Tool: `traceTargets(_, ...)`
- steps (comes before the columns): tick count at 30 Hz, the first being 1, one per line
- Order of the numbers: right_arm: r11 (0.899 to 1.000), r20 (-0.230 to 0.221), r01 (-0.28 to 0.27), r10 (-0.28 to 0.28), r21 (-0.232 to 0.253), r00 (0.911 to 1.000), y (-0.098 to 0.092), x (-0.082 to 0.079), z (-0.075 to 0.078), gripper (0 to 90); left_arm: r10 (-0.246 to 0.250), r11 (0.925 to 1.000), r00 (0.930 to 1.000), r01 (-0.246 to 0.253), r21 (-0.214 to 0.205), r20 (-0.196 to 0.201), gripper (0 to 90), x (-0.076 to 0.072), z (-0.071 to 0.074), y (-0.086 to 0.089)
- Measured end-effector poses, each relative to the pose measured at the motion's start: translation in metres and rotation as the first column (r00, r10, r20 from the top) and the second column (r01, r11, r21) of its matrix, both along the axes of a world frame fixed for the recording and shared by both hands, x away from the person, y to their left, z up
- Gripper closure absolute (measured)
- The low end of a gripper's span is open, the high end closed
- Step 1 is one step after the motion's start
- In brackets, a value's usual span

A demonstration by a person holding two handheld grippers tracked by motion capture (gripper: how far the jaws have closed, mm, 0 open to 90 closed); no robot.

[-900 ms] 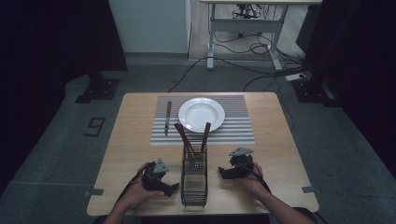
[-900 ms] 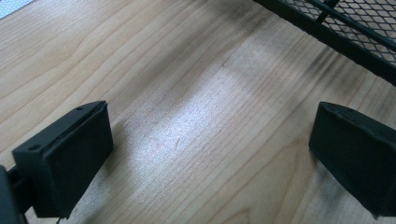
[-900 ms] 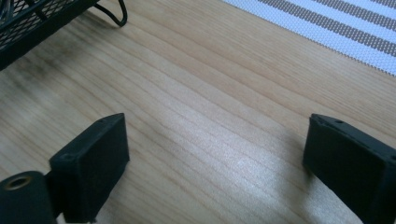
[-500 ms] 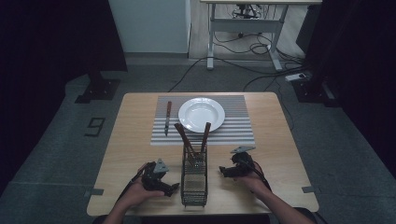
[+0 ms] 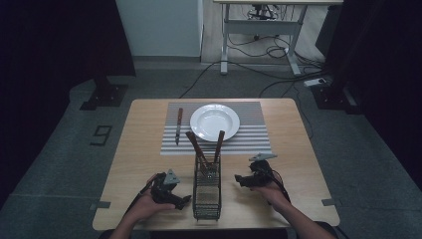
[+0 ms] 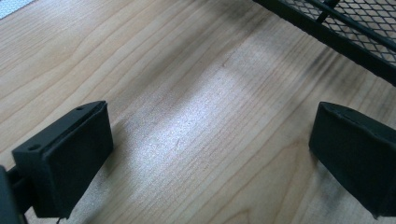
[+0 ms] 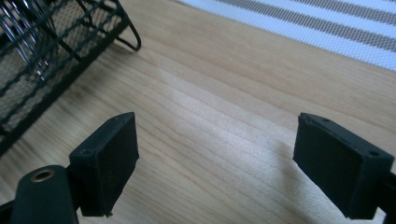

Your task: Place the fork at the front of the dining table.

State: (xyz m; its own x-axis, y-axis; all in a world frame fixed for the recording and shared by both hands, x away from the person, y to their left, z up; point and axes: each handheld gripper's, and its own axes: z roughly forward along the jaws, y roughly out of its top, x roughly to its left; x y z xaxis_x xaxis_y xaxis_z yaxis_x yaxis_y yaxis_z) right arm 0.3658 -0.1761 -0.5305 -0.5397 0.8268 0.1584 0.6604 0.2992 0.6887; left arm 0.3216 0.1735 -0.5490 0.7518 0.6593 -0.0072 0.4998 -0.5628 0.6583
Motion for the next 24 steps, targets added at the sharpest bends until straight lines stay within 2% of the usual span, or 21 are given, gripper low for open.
traceTargets(5,0.999,0.028,0.004,-0.005,0.039,0.9996,-0.006,-0.001,0.007,14.1,0.0,1.0,1.0,0.0,0.0,0.0,0.0,0.0,0.0,0.0)
traceTargets(17,0.997,0.057,0.037,-0.041,0.069,0.9975,-0.025,0.001,0.019,15.7,-0.001,1.0,1.0,0.001,0.0,0.0,0.0,0.0,0.0,0.0)
traceTargets(24,0.995,0.067,0.048,-0.054,0.083,0.9963,-0.031,0.002,0.026,17.6,0.0,1.0,1.0,0.0,0.0,0.0,0.0,0.0,0.0,0.0)
